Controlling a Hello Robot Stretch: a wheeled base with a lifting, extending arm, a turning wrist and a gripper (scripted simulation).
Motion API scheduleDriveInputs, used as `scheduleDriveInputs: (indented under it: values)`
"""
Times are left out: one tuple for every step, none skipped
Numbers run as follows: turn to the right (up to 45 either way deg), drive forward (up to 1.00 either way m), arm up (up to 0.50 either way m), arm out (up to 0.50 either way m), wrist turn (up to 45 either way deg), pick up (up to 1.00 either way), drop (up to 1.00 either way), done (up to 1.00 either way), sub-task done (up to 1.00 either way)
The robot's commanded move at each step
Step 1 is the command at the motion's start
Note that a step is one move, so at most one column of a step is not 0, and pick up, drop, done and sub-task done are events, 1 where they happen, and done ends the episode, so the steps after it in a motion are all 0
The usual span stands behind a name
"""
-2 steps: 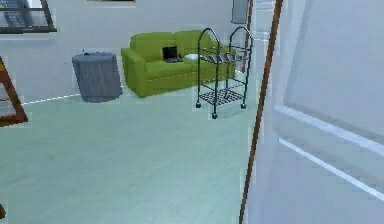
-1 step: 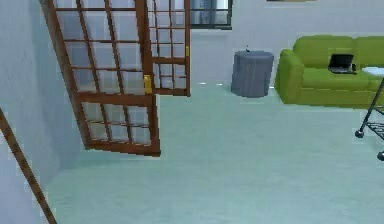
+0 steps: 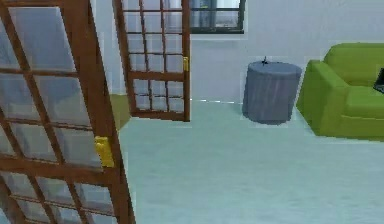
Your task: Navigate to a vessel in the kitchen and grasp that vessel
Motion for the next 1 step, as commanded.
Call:
scheduleDriveInputs:
  values:
    - [-6.0, 0.0, 0.0, 0.0, 0.0, 0.0, 0.0, 0.0, 0.0]
